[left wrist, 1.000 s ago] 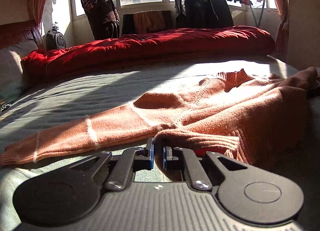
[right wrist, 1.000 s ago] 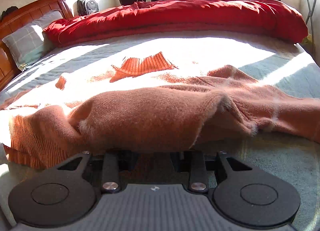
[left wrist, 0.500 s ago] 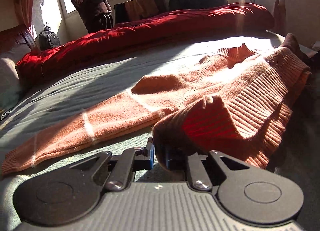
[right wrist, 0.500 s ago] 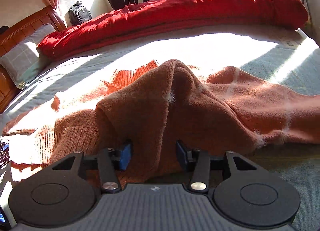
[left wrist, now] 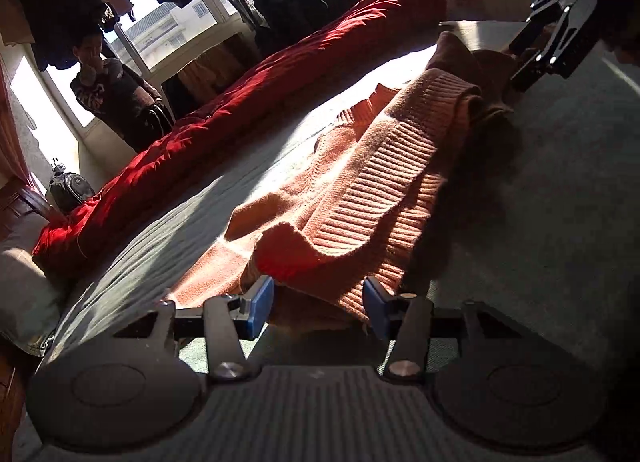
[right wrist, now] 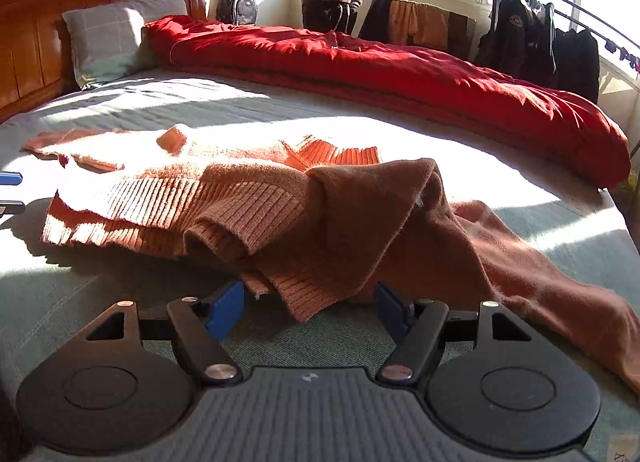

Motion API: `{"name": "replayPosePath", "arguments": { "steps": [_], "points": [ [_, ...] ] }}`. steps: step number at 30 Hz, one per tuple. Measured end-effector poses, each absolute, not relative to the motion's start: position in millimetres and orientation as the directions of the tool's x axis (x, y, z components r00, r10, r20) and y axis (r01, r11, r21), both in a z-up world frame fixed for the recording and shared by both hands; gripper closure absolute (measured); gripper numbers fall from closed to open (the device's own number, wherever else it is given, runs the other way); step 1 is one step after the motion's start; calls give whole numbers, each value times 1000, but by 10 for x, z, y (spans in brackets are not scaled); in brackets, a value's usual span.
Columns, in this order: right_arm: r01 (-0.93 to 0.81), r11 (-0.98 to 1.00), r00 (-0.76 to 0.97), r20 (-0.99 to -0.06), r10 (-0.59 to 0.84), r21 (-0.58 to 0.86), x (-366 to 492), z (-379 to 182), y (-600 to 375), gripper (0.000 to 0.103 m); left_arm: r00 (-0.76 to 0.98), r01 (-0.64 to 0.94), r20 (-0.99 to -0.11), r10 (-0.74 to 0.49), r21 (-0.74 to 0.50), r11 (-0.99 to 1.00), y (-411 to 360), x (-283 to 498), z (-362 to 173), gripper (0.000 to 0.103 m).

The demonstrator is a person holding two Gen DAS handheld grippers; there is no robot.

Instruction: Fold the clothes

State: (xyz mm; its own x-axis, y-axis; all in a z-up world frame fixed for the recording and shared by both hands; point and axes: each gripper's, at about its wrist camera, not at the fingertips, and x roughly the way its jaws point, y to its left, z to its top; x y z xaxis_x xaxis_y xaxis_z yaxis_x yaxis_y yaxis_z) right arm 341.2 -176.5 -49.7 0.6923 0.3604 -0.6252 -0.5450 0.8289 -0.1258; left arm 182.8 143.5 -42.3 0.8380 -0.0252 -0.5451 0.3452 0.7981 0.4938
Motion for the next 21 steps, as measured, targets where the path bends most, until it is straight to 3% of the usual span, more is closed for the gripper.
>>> {"name": "replayPosePath", "arguments": {
  "steps": [7,11,21],
  "points": [
    [-573,725,761,-577,297,-382,3367,-687,-1166,21,847,448,-519,-118,576,684,873,1975,-651,52],
    [-553,682,791,-559,249,-479,3413,-868,-956,21,857,463,-503,-111,658,593,631,2145,-925,52],
    [-579,666,781,-554,288,-471,3372,-866,-992,21,929,353,-362,-80,799,487,372,2482,-1178,50]
  ]
}}
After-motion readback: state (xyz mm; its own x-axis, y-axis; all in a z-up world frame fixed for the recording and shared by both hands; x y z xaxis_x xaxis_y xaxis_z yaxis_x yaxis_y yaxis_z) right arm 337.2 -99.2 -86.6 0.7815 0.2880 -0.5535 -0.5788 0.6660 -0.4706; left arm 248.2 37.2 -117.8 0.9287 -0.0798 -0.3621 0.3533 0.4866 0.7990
